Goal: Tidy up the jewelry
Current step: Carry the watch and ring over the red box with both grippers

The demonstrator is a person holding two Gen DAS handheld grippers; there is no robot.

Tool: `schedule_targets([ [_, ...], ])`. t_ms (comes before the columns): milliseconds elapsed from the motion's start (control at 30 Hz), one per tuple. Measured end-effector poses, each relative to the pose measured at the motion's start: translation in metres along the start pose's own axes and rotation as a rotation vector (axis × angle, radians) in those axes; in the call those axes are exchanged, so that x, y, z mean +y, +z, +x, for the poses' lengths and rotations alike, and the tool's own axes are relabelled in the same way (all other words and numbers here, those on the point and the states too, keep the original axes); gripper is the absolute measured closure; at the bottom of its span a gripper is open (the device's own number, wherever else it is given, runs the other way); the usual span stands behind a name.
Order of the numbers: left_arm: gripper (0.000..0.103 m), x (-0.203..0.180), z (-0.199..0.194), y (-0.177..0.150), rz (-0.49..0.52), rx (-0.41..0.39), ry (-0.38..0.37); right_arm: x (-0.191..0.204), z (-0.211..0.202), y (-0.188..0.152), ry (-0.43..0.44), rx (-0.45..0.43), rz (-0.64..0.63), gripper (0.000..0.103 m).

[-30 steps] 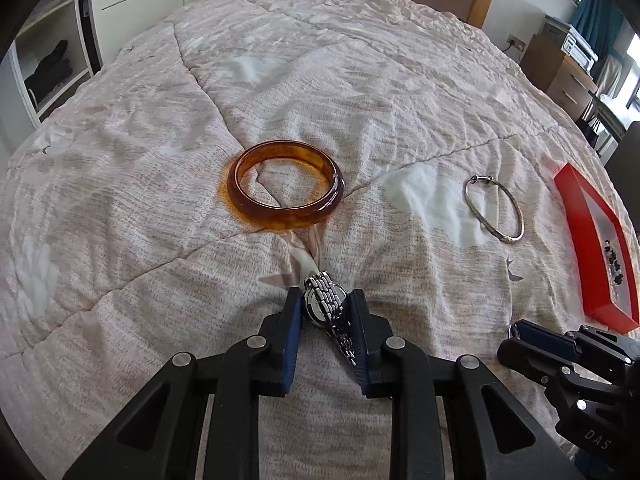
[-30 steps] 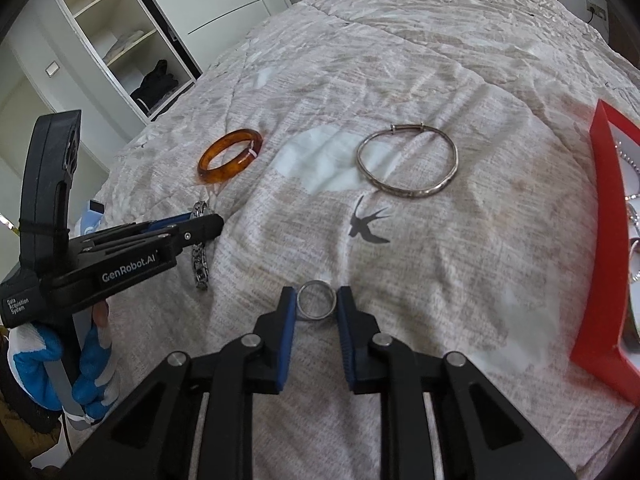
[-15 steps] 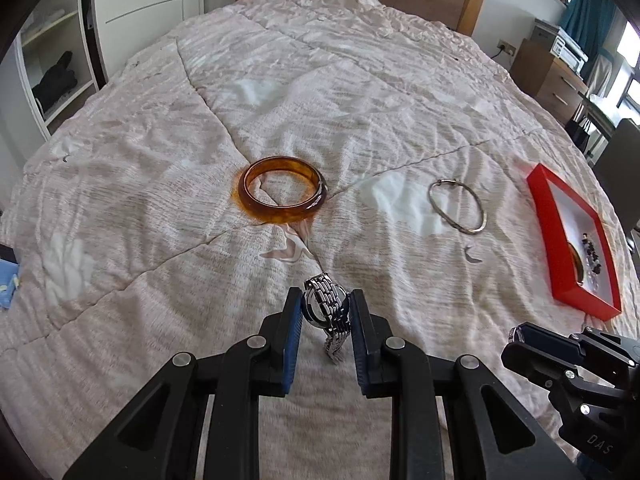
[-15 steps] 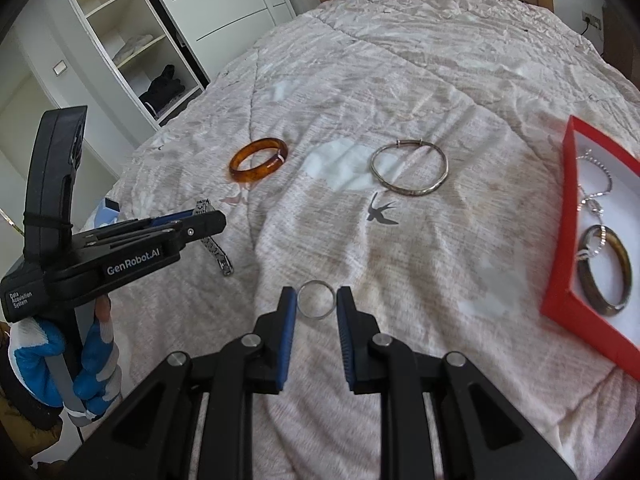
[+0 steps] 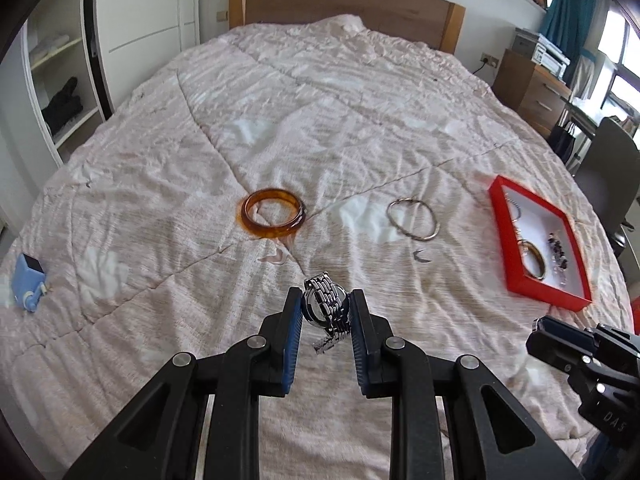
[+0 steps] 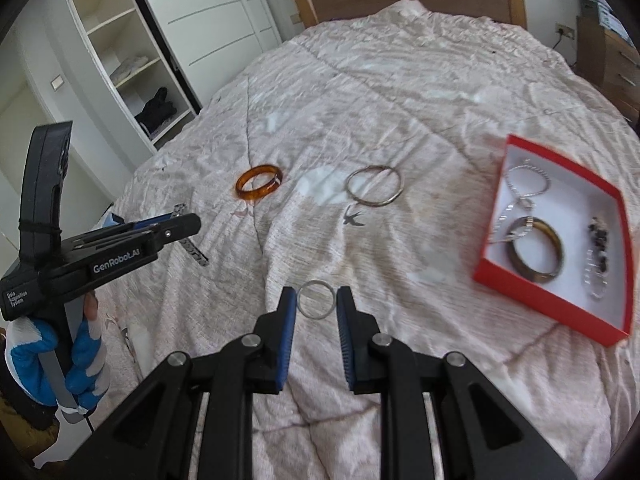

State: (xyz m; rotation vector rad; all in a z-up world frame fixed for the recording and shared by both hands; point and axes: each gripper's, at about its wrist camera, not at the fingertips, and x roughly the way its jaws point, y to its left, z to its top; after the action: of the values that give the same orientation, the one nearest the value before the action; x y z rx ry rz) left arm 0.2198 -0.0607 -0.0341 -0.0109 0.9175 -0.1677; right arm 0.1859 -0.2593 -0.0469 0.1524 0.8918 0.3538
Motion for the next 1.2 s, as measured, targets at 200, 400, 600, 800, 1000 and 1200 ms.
schedule_targets([
  [200,0.080,-0.016,-0.030,-0.005,0.028,-0.038,-0.007,-0.006,-0.038,-0.008,-0.030,-0.051,0.024,0.084],
  [400,0.080,-0.032,-0.056,-0.008,0.059,-0.073,-0.012,-0.012,-0.074,-0.016,-0.054,-0.106,0.046,0.084],
  [600,0.080,-0.048,-0.074,-0.010,0.092,-0.096,-0.016,-0.019,-0.099,-0.024,-0.066,-0.147,0.063,0.084],
  [800,0.080,-0.072,-0.080,-0.008,0.127,-0.103,-0.030,-0.037,-0.124,-0.029,-0.092,-0.186,0.085,0.084],
  [1000,0.080,-0.110,-0.059,0.001,0.177,-0.069,-0.075,-0.085,-0.137,-0.029,-0.151,-0.199,0.135,0.084],
  [1200,0.080,-0.164,-0.016,0.019,0.246,-0.023,-0.127,-0.144,-0.129,-0.024,-0.211,-0.183,0.197,0.084],
])
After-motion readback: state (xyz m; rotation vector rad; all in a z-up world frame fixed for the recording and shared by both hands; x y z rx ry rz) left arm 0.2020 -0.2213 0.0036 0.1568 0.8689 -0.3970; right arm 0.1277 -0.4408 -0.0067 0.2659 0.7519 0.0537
